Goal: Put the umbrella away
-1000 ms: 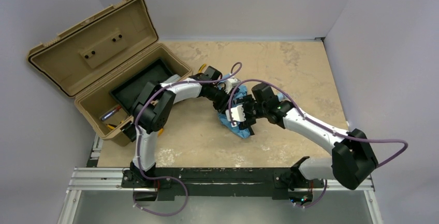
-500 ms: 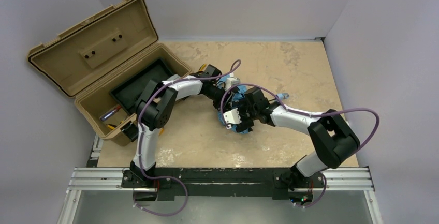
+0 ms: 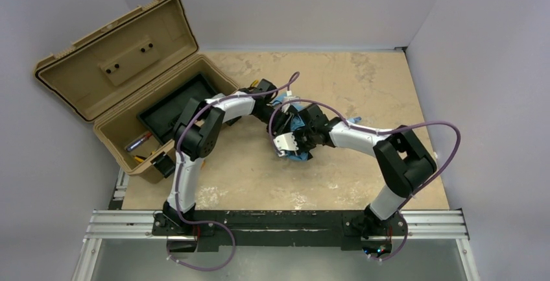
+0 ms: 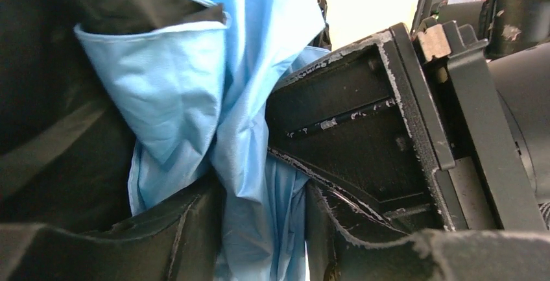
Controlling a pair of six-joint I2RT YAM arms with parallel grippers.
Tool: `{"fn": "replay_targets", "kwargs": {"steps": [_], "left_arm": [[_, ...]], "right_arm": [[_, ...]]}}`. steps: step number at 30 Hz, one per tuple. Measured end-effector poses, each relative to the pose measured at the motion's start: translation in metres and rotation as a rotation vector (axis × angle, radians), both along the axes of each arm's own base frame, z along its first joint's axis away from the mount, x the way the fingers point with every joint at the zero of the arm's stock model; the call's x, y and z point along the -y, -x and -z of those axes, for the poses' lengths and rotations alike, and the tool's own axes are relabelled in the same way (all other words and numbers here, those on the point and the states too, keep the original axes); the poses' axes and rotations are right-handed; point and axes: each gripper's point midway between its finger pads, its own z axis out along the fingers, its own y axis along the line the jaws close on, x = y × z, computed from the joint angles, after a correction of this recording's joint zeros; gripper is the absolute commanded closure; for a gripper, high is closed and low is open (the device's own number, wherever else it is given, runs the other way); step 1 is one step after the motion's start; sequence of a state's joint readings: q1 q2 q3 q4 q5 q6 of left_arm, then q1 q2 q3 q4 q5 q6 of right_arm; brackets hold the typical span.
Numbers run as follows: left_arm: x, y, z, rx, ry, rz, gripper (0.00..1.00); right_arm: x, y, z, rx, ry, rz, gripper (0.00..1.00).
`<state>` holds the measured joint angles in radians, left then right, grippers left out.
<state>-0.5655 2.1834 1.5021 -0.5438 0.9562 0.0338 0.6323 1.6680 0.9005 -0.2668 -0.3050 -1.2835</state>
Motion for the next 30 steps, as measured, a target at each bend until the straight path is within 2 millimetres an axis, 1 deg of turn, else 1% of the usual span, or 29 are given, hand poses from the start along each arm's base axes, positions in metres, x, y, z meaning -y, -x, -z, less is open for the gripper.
{"fn": "replay_targets", "kwargs": {"steps": [1, 2, 6, 9, 11, 13, 14, 16, 17, 19, 20, 22, 23, 26, 28, 30], "left_arm": [[0.000, 0.000, -0.001, -0.011, -0.003, -0.011, 0.40], [0.000, -0.001, -0.002, -0.028, -0.009, -0.027, 0.38], [-0.006, -0.008, -0.015, -0.075, -0.038, -0.115, 0.37], [-0.011, -0.021, -0.030, -0.039, -0.054, -0.191, 0.37], [-0.014, -0.034, -0.051, 0.009, -0.032, -0.248, 0.38], [-0.014, -0.045, -0.081, 0.088, 0.012, -0.291, 0.38], [-0.016, -0.048, -0.093, 0.123, 0.030, -0.308, 0.38], [-0.023, -0.050, -0.122, 0.213, 0.067, -0.347, 0.39], [-0.027, -0.049, -0.134, 0.260, 0.079, -0.367, 0.39], [-0.042, -0.045, -0.152, 0.359, 0.092, -0.422, 0.39], [-0.051, -0.041, -0.156, 0.408, 0.093, -0.453, 0.38], [-0.076, -0.025, -0.155, 0.502, 0.085, -0.526, 0.37], [-0.083, -0.020, -0.154, 0.520, 0.080, -0.543, 0.36], [-0.112, 0.004, -0.139, 0.634, 0.085, -0.606, 0.18], [-0.124, 0.016, -0.130, 0.691, 0.103, -0.633, 0.16], [-0.131, 0.025, -0.123, 0.743, 0.132, -0.645, 0.19]], "right_arm": [[0.000, 0.001, 0.000, -0.007, 0.003, 0.000, 0.79], [0.001, 0.003, 0.001, -0.016, 0.007, -0.002, 0.79], [0.001, 0.005, 0.000, -0.028, -0.002, -0.009, 0.80], [0.001, 0.007, -0.001, -0.036, -0.005, -0.011, 0.80], [0.002, 0.009, -0.002, -0.043, -0.009, -0.013, 0.81], [0.002, 0.011, -0.002, -0.051, -0.018, -0.015, 0.81], [0.003, 0.011, -0.003, -0.057, -0.022, -0.013, 0.81], [0.005, 0.014, -0.003, -0.084, -0.035, -0.010, 0.81], [0.007, 0.016, -0.003, -0.098, -0.040, -0.009, 0.81], [0.011, 0.020, -0.002, -0.138, -0.056, -0.004, 0.81], [0.012, 0.021, -0.002, -0.154, -0.062, -0.002, 0.81], [0.015, 0.027, -0.003, -0.199, -0.074, 0.001, 0.81], [0.017, 0.027, -0.002, -0.209, -0.075, 0.007, 0.81], [0.018, 0.029, -0.001, -0.255, -0.077, 0.015, 0.82], [0.016, 0.028, -0.001, -0.287, -0.076, 0.029, 0.82], [0.014, 0.026, -0.001, -0.326, -0.074, 0.049, 0.82]]}}
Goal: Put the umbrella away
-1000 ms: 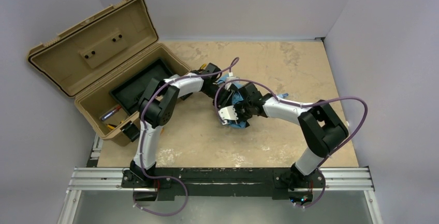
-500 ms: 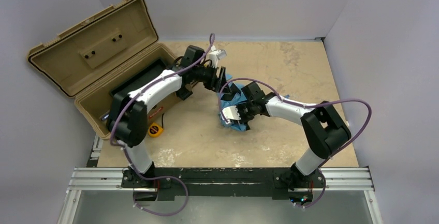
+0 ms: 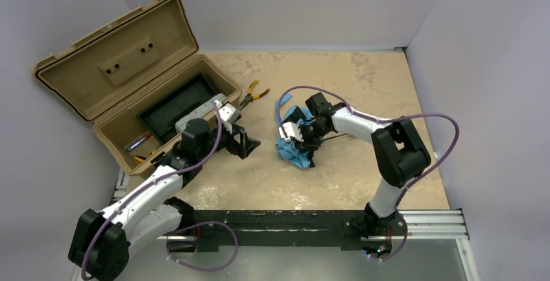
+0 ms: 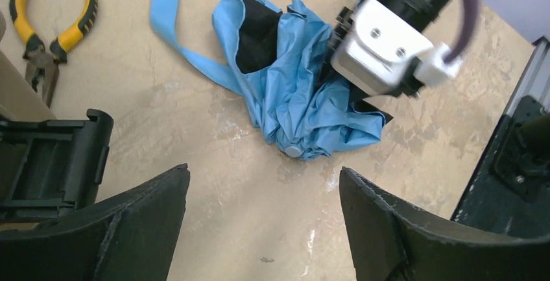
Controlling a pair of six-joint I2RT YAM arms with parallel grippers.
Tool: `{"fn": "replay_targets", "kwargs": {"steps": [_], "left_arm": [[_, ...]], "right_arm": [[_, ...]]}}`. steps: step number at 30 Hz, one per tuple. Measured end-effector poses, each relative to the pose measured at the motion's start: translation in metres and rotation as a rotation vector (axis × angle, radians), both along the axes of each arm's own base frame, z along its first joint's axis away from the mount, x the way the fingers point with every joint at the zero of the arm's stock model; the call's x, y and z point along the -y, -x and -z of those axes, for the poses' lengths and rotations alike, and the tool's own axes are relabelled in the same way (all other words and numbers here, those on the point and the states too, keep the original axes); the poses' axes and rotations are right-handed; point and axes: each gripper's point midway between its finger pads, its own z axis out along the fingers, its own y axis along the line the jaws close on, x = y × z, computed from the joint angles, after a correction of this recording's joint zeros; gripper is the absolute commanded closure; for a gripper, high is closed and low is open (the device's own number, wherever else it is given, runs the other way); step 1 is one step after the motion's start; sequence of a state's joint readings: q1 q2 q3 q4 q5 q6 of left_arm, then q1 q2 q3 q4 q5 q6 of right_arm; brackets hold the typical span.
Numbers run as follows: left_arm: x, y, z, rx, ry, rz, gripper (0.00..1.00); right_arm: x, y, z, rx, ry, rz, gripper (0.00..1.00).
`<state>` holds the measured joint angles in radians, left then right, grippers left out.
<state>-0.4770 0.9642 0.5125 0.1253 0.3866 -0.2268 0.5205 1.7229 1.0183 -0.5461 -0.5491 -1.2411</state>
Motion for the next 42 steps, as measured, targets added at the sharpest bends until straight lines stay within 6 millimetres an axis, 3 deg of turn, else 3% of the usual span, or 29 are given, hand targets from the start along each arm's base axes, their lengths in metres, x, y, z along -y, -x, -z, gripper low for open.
{"fn": "replay_targets", "kwargs": {"steps": [4, 8, 10, 17, 27, 37, 42], "left_arm": [[0.006, 0.015, 0.005, 0.160, -0.029, 0.090, 0.20], [0.048, 0.050, 0.010, 0.350, -0.133, 0.335, 0.22], [0.062, 0.056, 0.020, 0.400, -0.199, 0.412, 0.22], [0.083, 0.037, 0.066, 0.467, -0.430, 0.494, 0.24], [0.130, 0.002, 0.071, 0.530, -0.479, 0.522, 0.28], [0.124, -0.006, 0.115, 0.491, -0.600, 0.548, 0.32], [0.125, -0.017, 0.128, 0.484, -0.660, 0.544, 0.43]], "right_arm": [[-0.006, -0.005, 0.001, -0.111, 0.010, 0.045, 0.82], [-0.009, -0.009, 0.001, -0.209, 0.023, 0.072, 0.82], [-0.009, -0.008, 0.001, -0.254, 0.034, 0.080, 0.82], [-0.008, -0.006, 0.001, -0.326, 0.045, 0.090, 0.82], [-0.010, -0.004, 0.000, -0.353, 0.027, 0.091, 0.82], [-0.010, -0.004, 0.000, -0.383, 0.012, 0.091, 0.82], [-0.010, -0.004, -0.001, -0.395, 0.001, 0.086, 0.82]]}}
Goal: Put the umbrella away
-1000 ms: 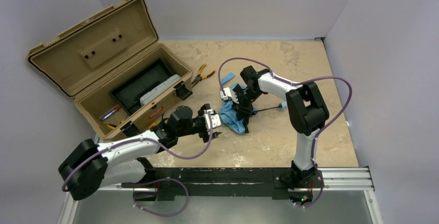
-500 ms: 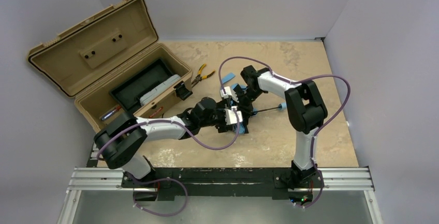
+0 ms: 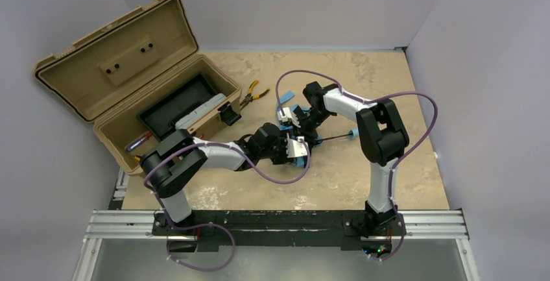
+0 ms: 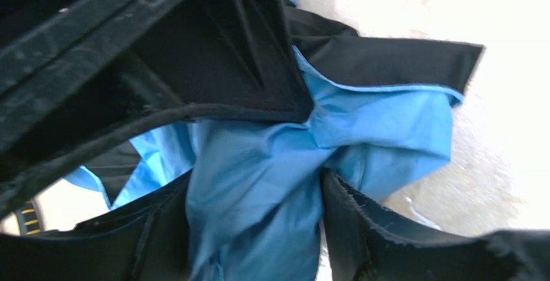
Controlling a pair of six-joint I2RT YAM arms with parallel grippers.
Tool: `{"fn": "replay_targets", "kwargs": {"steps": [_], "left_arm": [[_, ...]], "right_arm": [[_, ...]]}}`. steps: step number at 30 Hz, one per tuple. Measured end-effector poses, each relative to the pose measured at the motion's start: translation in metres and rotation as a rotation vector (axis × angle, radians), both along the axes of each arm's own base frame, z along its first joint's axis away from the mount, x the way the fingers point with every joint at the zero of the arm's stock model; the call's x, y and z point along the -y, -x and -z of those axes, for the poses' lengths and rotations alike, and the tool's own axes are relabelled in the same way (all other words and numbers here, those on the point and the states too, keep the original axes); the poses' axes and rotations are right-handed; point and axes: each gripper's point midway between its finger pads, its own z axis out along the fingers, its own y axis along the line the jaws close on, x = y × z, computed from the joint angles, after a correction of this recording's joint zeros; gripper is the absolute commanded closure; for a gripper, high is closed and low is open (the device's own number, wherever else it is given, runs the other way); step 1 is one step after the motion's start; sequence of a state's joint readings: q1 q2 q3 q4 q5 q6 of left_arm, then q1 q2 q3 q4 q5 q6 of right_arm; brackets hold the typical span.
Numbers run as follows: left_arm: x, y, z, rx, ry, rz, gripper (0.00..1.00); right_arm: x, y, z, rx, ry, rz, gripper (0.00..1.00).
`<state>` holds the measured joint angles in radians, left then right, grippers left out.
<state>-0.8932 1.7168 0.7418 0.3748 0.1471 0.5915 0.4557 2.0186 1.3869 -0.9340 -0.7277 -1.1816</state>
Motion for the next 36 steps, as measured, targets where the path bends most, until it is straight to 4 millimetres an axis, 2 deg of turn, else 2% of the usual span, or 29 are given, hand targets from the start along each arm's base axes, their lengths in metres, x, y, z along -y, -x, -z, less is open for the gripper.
{"fn": "replay_targets", "kwargs": {"steps": [1, 5, 7, 14, 19, 22, 28, 31, 34, 36], "left_arm": [[0.001, -0.002, 0.002, 0.001, -0.008, -0.002, 0.48], [0.003, -0.007, 0.003, -0.013, -0.031, -0.014, 0.85], [0.003, -0.007, 0.003, -0.039, -0.040, -0.018, 0.99], [0.001, -0.009, 0.001, -0.209, -0.031, 0.023, 1.00], [0.002, -0.021, -0.007, -0.331, 0.014, 0.040, 1.00], [0.004, -0.021, -0.009, -0.369, 0.018, 0.054, 1.00], [0.026, -0.022, -0.015, -0.428, 0.033, 0.130, 1.00], [0.043, -0.023, -0.027, -0.418, 0.060, 0.202, 1.00], [0.052, -0.019, -0.032, -0.409, 0.067, 0.248, 1.00], [0.054, -0.016, -0.032, -0.408, 0.071, 0.267, 1.00]], "right_arm": [[0.000, 0.000, 0.000, 0.000, -0.001, -0.001, 0.81], [0.001, -0.001, 0.000, -0.018, -0.030, 0.009, 0.71], [0.001, -0.002, -0.001, -0.023, -0.045, 0.010, 0.64], [0.007, -0.003, -0.017, -0.016, -0.088, 0.048, 0.42], [0.018, -0.022, -0.034, 0.059, -0.116, 0.104, 0.40], [0.029, -0.033, -0.041, 0.094, -0.119, 0.145, 0.38], [0.051, -0.044, -0.056, 0.138, -0.119, 0.193, 0.37], [0.065, -0.049, -0.073, 0.219, -0.113, 0.208, 0.20], [0.076, -0.053, -0.087, 0.309, -0.107, 0.251, 0.17], [0.080, -0.052, -0.088, 0.333, -0.098, 0.284, 0.17]]}}
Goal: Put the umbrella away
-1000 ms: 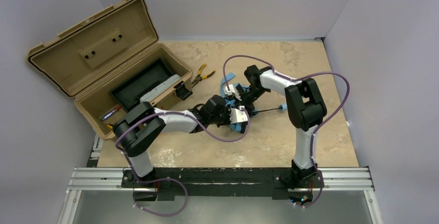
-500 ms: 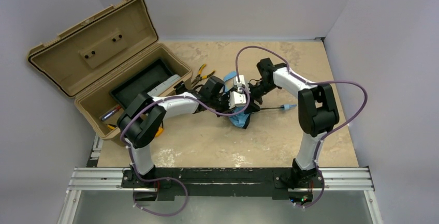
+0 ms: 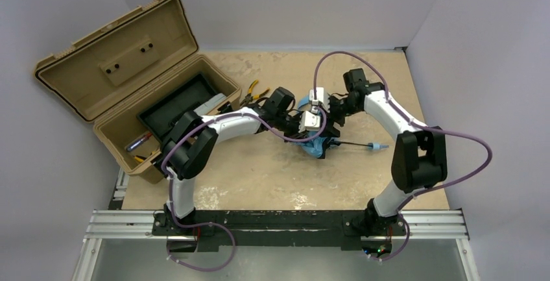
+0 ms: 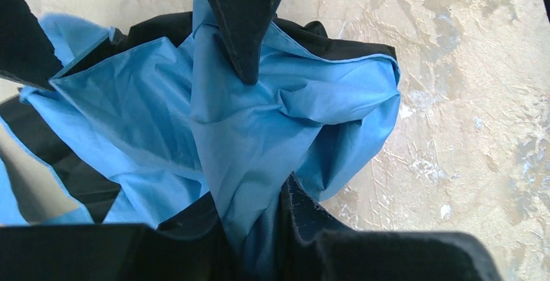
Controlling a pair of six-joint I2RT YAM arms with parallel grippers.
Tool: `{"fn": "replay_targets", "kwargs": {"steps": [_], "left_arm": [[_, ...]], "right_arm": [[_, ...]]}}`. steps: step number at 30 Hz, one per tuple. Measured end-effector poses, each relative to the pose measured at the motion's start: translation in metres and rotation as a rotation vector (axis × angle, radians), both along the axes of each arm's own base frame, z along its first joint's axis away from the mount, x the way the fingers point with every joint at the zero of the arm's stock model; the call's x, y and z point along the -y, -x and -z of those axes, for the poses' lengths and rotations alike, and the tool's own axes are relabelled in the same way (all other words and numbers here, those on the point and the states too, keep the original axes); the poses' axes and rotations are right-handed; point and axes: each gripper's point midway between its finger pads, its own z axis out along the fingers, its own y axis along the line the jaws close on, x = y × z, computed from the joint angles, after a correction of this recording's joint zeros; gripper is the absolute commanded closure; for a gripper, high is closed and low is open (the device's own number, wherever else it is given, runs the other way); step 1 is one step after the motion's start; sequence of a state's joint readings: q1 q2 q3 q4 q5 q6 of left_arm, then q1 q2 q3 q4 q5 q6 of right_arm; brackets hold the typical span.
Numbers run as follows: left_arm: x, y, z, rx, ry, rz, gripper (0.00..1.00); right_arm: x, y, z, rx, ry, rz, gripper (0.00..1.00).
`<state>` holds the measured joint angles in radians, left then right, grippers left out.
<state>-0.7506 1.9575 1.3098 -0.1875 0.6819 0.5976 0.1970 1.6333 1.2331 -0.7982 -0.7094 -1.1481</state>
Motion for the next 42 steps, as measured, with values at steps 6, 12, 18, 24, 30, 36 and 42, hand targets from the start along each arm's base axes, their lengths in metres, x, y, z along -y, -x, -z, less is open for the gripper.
{"fn": "replay_targets", "kwargs": {"steps": [6, 12, 18, 24, 30, 36, 42], "left_arm": [[-0.013, 0.011, 0.024, -0.072, -0.037, -0.051, 1.00], [-0.040, 0.008, 0.034, -0.113, -0.053, -0.140, 1.00], [-0.044, 0.003, 0.035, -0.081, -0.052, -0.174, 1.00], [-0.043, 0.001, 0.036, -0.135, -0.087, -0.175, 1.00], [-0.042, -0.001, 0.036, -0.237, -0.112, -0.192, 1.00], [-0.041, -0.001, 0.035, -0.340, -0.107, -0.205, 1.00], [-0.038, -0.005, 0.034, -0.536, -0.128, -0.235, 1.00]], "right_arm": [[-0.011, 0.007, 0.036, -0.123, -0.014, -0.067, 0.01], [-0.013, 0.010, 0.055, -0.204, -0.099, -0.019, 0.01], [-0.009, -0.009, 0.044, -0.114, -0.109, 0.091, 0.01], [-0.009, -0.006, 0.001, 0.023, -0.186, -0.014, 0.01], [-0.012, 0.011, -0.075, 0.332, -0.231, -0.178, 0.01], [-0.021, 0.044, -0.075, 0.466, -0.223, -0.330, 0.01], [-0.037, 0.070, -0.019, 0.415, -0.138, -0.410, 0.01]]}}
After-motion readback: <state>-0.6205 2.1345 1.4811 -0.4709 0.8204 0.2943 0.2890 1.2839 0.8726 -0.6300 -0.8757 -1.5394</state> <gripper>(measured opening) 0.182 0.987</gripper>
